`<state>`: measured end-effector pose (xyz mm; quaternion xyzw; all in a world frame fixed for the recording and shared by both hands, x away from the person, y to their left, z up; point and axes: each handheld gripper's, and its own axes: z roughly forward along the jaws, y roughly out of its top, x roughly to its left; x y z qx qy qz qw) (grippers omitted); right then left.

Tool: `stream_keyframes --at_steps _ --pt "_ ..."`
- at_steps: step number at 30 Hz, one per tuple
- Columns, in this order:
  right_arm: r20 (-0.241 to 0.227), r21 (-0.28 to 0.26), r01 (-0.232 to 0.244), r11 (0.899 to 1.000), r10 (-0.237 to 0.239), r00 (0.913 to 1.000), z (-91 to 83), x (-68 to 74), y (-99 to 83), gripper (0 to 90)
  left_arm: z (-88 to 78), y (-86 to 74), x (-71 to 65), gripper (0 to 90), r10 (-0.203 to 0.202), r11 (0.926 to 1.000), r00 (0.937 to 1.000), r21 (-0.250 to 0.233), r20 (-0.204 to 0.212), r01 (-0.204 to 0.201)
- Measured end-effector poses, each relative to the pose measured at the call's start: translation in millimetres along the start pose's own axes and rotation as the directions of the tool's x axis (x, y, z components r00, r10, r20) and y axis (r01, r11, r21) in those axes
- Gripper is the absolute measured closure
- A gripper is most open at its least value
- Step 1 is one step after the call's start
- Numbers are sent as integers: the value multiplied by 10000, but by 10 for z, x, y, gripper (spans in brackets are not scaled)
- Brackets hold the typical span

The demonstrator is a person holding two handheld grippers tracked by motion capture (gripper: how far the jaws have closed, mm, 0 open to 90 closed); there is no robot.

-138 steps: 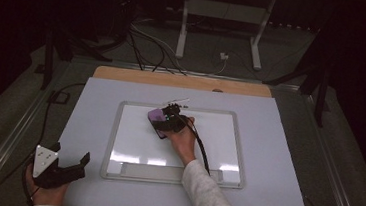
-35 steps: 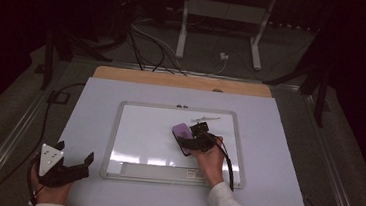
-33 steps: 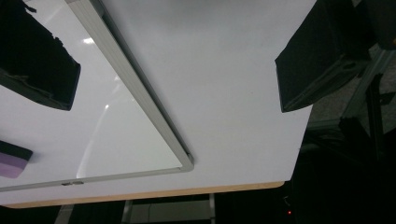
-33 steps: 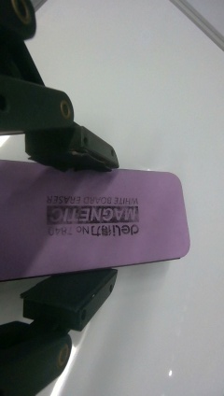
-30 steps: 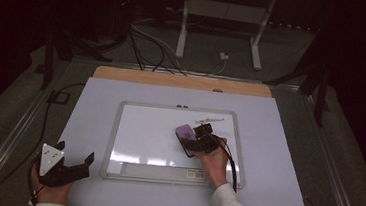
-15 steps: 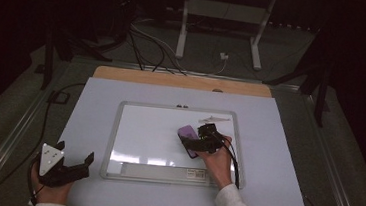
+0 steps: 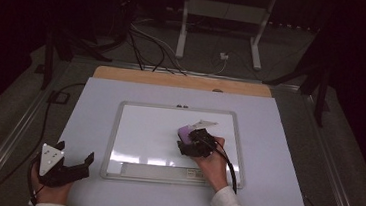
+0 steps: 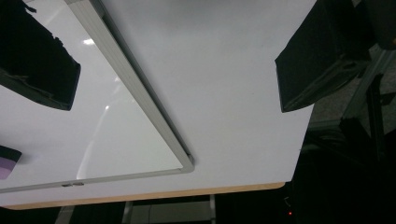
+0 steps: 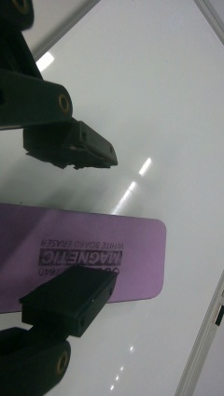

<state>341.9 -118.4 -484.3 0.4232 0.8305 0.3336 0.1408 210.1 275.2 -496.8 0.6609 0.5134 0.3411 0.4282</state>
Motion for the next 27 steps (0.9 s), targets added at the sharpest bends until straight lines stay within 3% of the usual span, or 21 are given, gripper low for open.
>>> stream_keyframes --at_steps 12,15,21,27 --pt "251 -51 -84 10000 85 9996 4 -22 -2 355 -3 0 6 6 -15 10000 10000 27 -1 15" --pt "542 -155 78 9999 -69 9985 -4 -8 -11 343 1 -3 7 6 -32 10000 10000 37 -7 32" --pt "992 125 535 9985 -545 9936 39 6 0 353 -6 0 7 6 -30 10000 10000 28 -14 30" --pt "913 -27 120 9999 -117 9958 50 -89 25 374 -8 0 9 6 -36 10000 10000 25 -15 36"
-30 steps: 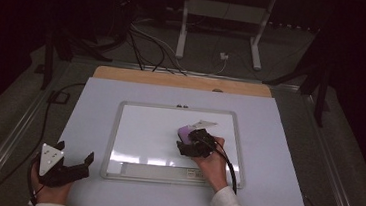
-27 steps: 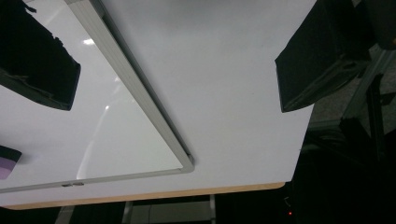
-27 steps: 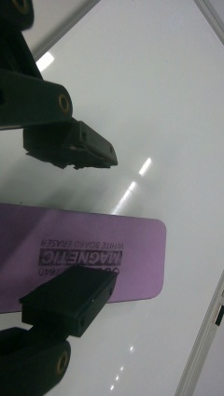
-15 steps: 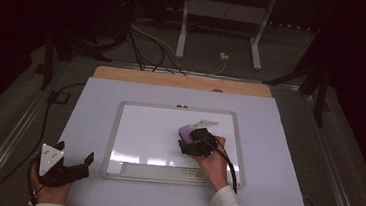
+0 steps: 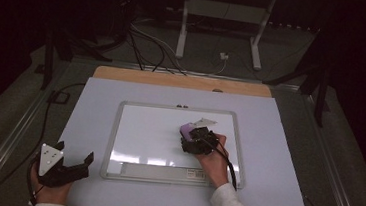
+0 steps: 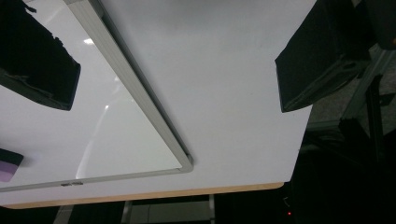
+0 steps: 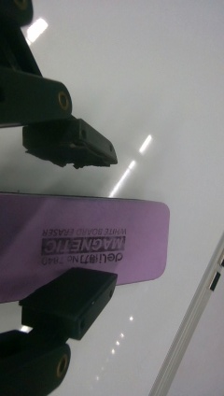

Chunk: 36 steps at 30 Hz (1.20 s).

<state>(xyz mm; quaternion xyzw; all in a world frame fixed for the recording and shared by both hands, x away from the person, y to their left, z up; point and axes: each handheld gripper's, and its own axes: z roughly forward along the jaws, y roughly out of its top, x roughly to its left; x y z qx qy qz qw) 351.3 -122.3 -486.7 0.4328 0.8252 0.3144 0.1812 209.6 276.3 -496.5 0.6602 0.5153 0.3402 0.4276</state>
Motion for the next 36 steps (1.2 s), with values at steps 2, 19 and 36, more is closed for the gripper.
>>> stream_keyframes --at_steps 2,19,36 --pt "80 -8 -117 9999 117 9999 -6 -46 7 374 1 0 1 6 -2 10000 10000 -5 1 2" --pt "869 44 -952 9954 945 9917 3 -229 -65 633 3 -1 -1 6 11 10000 10000 8 -10 -11" --pt "942 -970 -1700 9807 1791 9793 -228 -260 -103 644 10 -5 -4 6 -5 10000 10000 35 1 5"
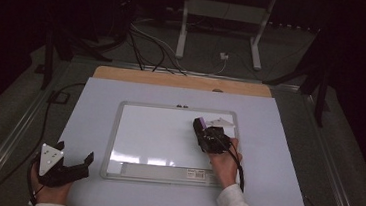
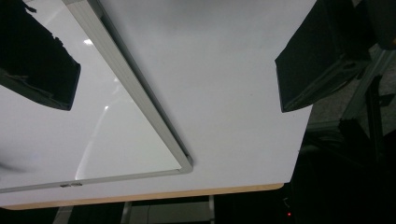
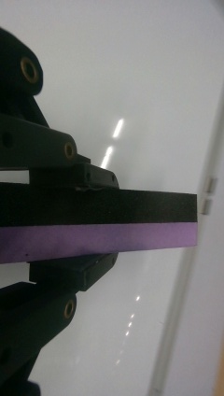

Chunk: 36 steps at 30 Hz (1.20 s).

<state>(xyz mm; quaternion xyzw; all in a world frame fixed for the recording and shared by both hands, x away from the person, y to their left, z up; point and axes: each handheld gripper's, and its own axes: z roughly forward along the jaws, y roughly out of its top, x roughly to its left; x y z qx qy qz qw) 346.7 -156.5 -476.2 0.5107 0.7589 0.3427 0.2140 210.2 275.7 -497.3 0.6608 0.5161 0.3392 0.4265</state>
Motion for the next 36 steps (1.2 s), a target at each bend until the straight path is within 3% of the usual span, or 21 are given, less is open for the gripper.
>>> stream_keyframes --at_steps 3,16,23,36 --pt "121 -110 -18 9999 20 9999 -83 -30 34 643 0 3 -7 6 33 10000 10000 -36 -1 -33" --pt "355 59 -871 9962 869 9956 -192 -166 -55 640 1 0 -4 6 9 10000 10000 14 -16 -9" --pt "539 33 -1381 9904 1378 9890 -273 -245 -131 639 -3 3 -4 6 18 10000 10000 -21 -27 -18" --pt "783 13 -1413 9900 1407 9869 -406 -318 -177 639 -1 5 -10 6 38 10000 10000 -24 -58 -38"
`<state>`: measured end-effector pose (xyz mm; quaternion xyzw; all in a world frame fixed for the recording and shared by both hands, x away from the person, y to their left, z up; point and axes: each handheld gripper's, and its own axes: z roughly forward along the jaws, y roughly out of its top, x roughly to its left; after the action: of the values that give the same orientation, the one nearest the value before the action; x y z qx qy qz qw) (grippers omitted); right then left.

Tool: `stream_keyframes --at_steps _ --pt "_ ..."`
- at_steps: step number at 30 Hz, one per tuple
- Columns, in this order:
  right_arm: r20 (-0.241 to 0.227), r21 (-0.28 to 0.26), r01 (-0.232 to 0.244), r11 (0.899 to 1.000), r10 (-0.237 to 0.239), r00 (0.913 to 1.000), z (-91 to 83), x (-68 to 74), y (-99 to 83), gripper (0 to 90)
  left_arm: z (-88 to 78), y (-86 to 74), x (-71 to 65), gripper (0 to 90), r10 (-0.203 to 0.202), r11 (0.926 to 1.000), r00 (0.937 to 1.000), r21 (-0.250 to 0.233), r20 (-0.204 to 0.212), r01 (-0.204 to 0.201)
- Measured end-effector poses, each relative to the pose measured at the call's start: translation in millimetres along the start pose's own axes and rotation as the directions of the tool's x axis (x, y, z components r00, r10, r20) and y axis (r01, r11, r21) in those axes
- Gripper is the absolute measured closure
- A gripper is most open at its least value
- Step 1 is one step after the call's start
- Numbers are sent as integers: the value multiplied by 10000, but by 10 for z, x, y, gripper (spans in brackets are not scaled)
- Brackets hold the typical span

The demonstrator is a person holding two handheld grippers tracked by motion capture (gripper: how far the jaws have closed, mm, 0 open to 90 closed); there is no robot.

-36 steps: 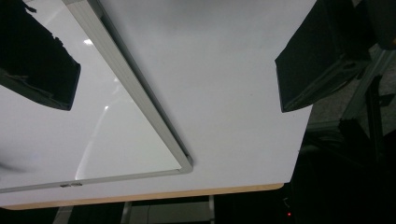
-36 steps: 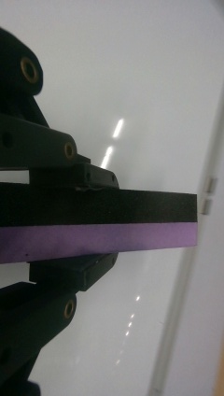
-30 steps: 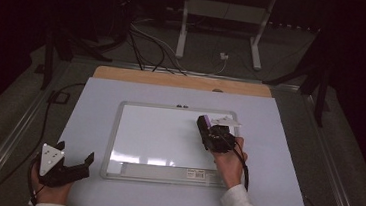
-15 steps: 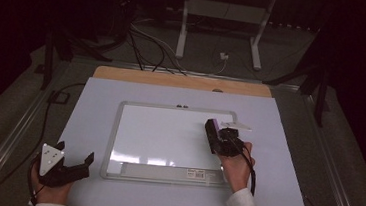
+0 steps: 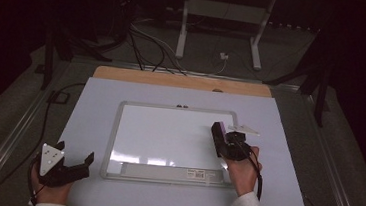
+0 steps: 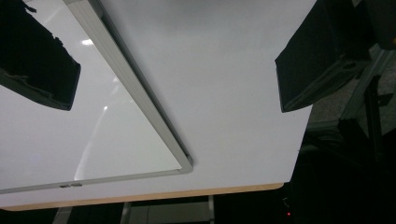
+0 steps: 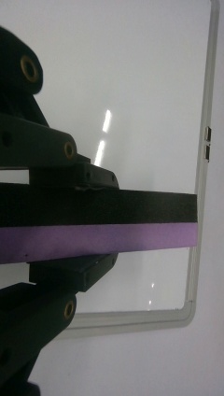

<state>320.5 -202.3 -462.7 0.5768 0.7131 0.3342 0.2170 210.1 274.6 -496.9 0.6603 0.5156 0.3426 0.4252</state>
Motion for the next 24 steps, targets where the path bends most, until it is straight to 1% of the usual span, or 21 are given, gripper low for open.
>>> stream_keyframes --at_steps 9,16,19,24 --pt "182 -56 -96 9999 97 9998 -125 -57 -58 639 -1 -5 5 6 -51 10000 10000 13 -12 51" --pt "307 -31 -398 9992 399 9987 -205 -160 -137 639 -4 -2 -3 6 -36 10000 10000 -1 -43 36" --pt "323 -29 -669 9978 669 9972 -237 -194 -181 639 0 -3 -5 6 -10 10000 10000 24 -36 10" --pt "394 49 -710 9975 708 9967 -246 -194 -272 639 -1 -3 -7 6 -35 10000 10000 8 -52 36"
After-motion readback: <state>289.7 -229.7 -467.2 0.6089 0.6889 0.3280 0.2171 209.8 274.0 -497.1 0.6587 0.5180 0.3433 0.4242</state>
